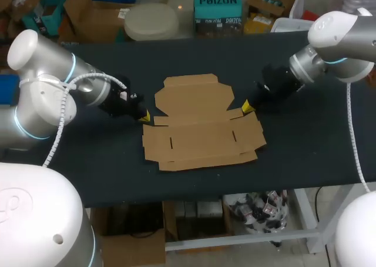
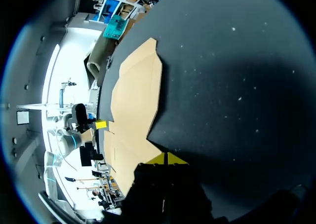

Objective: Assemble the packaging by folding the flat box into shape, placing the metal phone stand inside, and closing the box properly

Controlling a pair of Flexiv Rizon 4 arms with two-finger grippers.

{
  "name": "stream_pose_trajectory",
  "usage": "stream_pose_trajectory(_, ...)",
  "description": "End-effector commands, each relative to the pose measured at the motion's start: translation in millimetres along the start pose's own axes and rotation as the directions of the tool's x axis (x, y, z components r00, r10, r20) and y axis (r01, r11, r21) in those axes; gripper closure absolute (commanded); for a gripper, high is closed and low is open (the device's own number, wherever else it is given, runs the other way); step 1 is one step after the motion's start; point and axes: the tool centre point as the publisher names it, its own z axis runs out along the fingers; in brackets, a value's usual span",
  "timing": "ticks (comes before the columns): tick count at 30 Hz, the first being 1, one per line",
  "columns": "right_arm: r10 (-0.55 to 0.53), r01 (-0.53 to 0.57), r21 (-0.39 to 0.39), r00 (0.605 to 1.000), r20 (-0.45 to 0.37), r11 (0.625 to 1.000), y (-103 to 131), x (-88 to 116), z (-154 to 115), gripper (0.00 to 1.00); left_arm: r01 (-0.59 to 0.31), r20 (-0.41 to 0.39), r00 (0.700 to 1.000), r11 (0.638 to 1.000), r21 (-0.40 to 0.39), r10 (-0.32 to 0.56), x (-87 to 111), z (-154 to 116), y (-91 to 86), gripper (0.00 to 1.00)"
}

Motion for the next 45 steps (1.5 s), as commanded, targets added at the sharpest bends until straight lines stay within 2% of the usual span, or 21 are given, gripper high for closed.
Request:
stream_pose_trajectory(1, -0.003, 0.003, -0.001, 1.000, -0.014, 1.000, 1, -5, 3, 1.00, 0.001, -0.003, 1.000, 1.000, -0.007, -0.001, -1.0, 2, -1.8, 1.00)
stream_pose_trajectory(18, -0.010, 0.010, 0.003, 1.000, -0.022, 1.000, 6, -5, 13, 1.00, -0.004, -0.024, 1.000, 1.000, -0.021, 0.004, -2.7, 10, -3.7, 1.00)
stream_pose_trajectory(28, -0.007, 0.007, 0.003, 1.000, -0.027, 1.000, 7, -5, 14, 1.00, 0.026, -0.027, 0.999, 0.999, -0.020, -0.027, -7.5, 14, -2.3, 1.00)
stream_pose_trajectory(45, -0.003, 0.004, 0.003, 0.999, -0.037, 1.000, 9, -5, 18, 1.00, 0.019, -0.079, 0.997, 0.999, -0.039, -0.022, -5.9, 23, -0.3, 1.00)
